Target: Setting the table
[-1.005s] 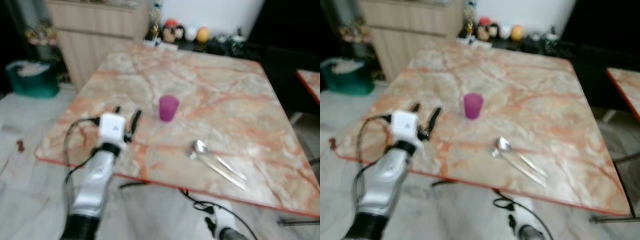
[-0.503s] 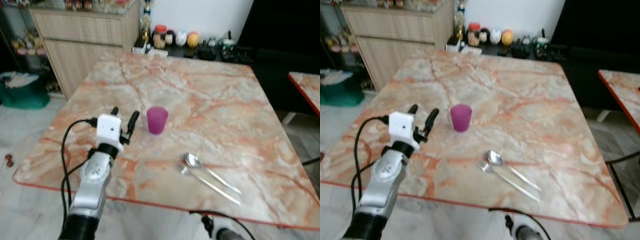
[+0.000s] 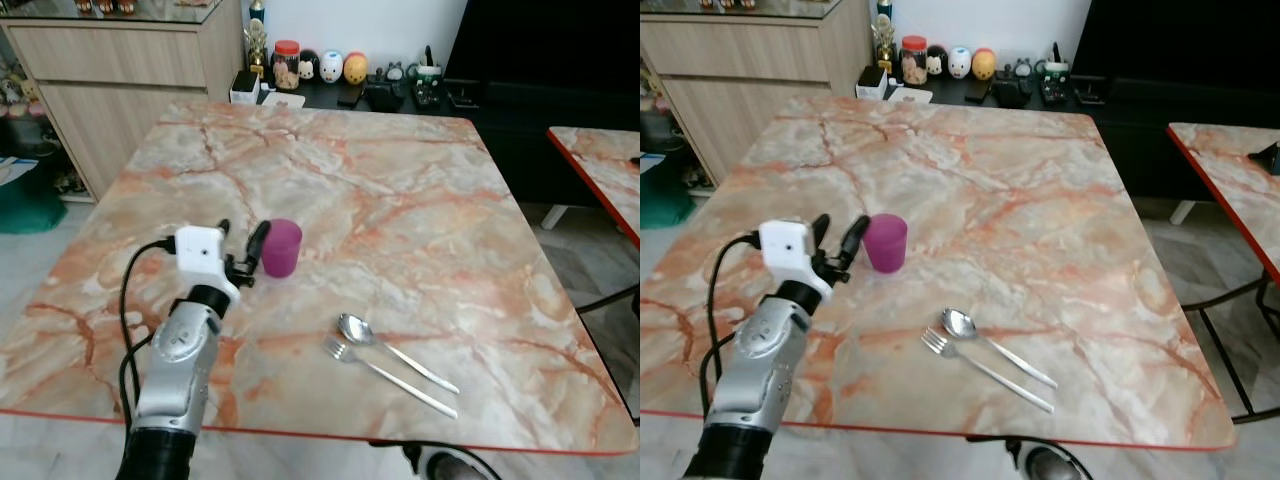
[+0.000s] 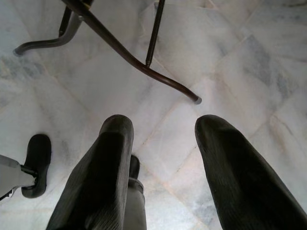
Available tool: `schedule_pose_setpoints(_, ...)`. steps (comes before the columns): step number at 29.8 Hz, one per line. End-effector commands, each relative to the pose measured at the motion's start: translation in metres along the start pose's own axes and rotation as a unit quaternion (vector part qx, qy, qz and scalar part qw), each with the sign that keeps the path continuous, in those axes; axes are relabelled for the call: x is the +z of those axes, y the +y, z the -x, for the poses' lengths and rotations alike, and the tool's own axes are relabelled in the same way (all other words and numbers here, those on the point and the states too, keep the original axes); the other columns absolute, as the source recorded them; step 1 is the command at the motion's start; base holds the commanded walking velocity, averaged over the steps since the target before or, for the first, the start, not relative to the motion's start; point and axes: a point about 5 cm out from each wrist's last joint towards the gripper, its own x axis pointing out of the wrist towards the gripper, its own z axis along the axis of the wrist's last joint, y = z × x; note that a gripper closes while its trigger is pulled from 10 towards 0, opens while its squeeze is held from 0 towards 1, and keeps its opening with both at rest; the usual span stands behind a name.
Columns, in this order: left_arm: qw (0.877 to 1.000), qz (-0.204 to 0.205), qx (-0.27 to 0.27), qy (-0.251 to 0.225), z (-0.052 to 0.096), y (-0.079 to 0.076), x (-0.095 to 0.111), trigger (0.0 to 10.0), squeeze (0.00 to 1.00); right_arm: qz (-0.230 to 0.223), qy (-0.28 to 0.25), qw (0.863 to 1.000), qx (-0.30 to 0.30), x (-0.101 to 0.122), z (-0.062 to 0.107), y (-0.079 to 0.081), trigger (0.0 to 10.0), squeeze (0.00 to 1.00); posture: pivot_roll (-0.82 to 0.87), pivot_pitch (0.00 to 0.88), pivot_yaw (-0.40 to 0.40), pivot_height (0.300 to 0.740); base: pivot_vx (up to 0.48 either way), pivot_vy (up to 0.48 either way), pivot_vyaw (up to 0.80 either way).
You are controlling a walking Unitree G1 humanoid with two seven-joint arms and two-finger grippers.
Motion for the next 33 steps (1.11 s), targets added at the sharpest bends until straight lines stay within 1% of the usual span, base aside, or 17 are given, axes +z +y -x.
schedule_pose_setpoints(1, 1.000, -0.001, 0.008, 0.001, -0.011, -0.001, 0.011, 10.0, 0.00, 0.000, -0.002, 1.000, -0.006, 0.003, 0.000, -0.006, 10.0, 0.00, 0.09, 0.000, -0.056, 0.740, 0.000, 0.000, 0.00)
schedule_pose_setpoints(2, 1.000, -0.001, 0.008, 0.001, -0.011, -0.001, 0.011, 10.0, 0.00, 0.000, -0.002, 1.000, -0.006, 0.003, 0.000, -0.006, 10.0, 0.00, 0.09, 0.000, -0.056, 0.740, 0.000, 0.000, 0.00)
schedule_pose_setpoints(3, 1.000, 0.005, 0.014, 0.011, -0.015, -0.001, 0.012, 10.0, 0.00, 0.001, -0.002, 1.000, -0.006, 0.003, 0.000, -0.006, 10.0, 0.00, 0.09, 0.000, -0.056, 0.740, 0.000, 0.000, 0.00)
schedule_pose_setpoints(4, 0.999, 0.002, 0.022, 0.032, -0.018, 0.001, 0.010, 10.0, 0.59, 0.002, -0.002, 1.000, -0.006, 0.003, 0.000, -0.006, 10.0, 0.00, 0.09, 0.000, -0.056, 0.740, 0.000, 0.000, 0.00)
schedule_pose_setpoints(5, 0.999, 0.002, 0.024, 0.047, -0.020, 0.002, 0.009, 10.0, 0.74, 0.002, -0.002, 1.000, -0.007, 0.003, 0.000, -0.006, 10.0, 0.00, 0.09, 0.000, -0.056, 0.740, 0.000, 0.000, 0.00)
schedule_pose_setpoints(6, 0.998, 0.003, 0.025, 0.056, -0.022, 0.002, 0.007, 10.0, 0.74, 0.002, -0.002, 1.000, -0.007, 0.003, 0.000, -0.006, 10.0, 0.00, 0.09, 0.000, -0.056, 0.740, 0.000, 0.000, 0.00)
schedule_pose_setpoints(7, 0.998, 0.000, 0.028, 0.062, -0.023, 0.002, 0.007, 10.0, 1.00, 0.003, -0.001, 1.000, -0.008, 0.003, 0.000, -0.006, 10.0, 0.00, 0.09, 0.000, -0.055, 0.740, 0.000, 0.000, 0.00)
schedule_pose_setpoints(11, 0.995, 0.001, 0.041, 0.088, -0.035, 0.000, 0.010, 10.0, 1.00, 0.005, 0.000, 1.000, -0.007, 0.002, 0.000, -0.006, 10.0, 0.00, 0.09, 0.000, -0.054, 0.740, 0.000, 0.000, 0.00)
schedule_pose_setpoints(14, 0.994, 0.004, 0.048, 0.099, -0.039, -0.002, 0.009, 10.0, 1.00, 0.006, 0.001, 1.000, -0.007, 0.002, 0.000, -0.006, 10.0, 0.00, 0.09, 0.000, -0.054, 0.740, 0.000, 0.000, 0.00)
schedule_pose_setpoints(17, 0.991, 0.004, 0.066, 0.113, -0.045, -0.003, 0.007, 10.0, 1.00, 0.009, 0.002, 1.000, -0.007, 0.002, 0.000, -0.006, 10.0, 0.00, 0.09, 0.000, -0.053, 0.740, 0.000, 0.000, 0.00)
schedule_pose_setpoints(18, 0.990, 0.012, 0.076, 0.122, -0.047, -0.003, 0.006, 10.0, 1.00, 0.009, 0.002, 1.000, -0.007, 0.002, 0.000, -0.005, 10.0, 0.00, 0.08, 0.000, -0.049, 0.740, 0.000, 0.000, 0.00)
schedule_pose_setpoints(19, 0.990, 0.012, 0.076, 0.122, -0.047, -0.003, 0.006, 10.0, 1.00, 0.009, 0.002, 1.000, -0.007, 0.002, 0.000, -0.005, 10.0, 0.00, 0.08, 0.000, -0.049, 0.740, 0.000, 0.000, 0.00)
schedule_pose_setpoints(20, 0.988, 0.016, 0.072, 0.136, -0.049, -0.005, 0.005, 10.0, 0.00, 0.009, 0.002, 1.000, -0.007, 0.001, 0.000, -0.005, 10.0, 0.00, 0.07, 0.000, -0.050, 0.740, 0.000, 0.000, 0.00)
schedule_pose_setpoints(24, 0.987, 0.006, 0.055, 0.152, -0.053, -0.013, 0.003, 10.0, 0.00, 0.012, 0.005, 1.000, -0.008, 0.001, 0.000, -0.005, 10.0, 0.00, 0.08, 0.000, -0.052, 0.740, 0.000, 0.000, 0.00)
schedule_pose_setpoints(26, 0.986, 0.004, 0.060, 0.155, -0.054, -0.013, 0.003, 10.0, 0.00, 0.012, 0.005, 1.000, -0.007, 0.001, 0.000, -0.005, 10.0, 0.00, 0.08, 0.000, -0.052, 0.740, 0.000, 0.000, 0.00)
schedule_pose_setpoints(31, 0.982, 0.020, 0.090, 0.163, -0.054, -0.010, 0.003, 10.0, 0.00, 0.014, 0.004, 1.000, -0.004, 0.001, 0.000, -0.005, 10.0, 0.00, 0.08, 0.000, -0.054, 0.740, 0.000, 0.000, 0.00)
schedule_pose_setpoints(33, 0.982, 0.020, 0.091, 0.163, -0.054, -0.009, 0.004, 10.0, 0.00, 0.012, 0.004, 1.000, -0.004, 0.001, 0.000, -0.005, 10.0, 0.00, 0.08, 0.000, -0.053, 0.740, 0.000, 0.000, 0.00)
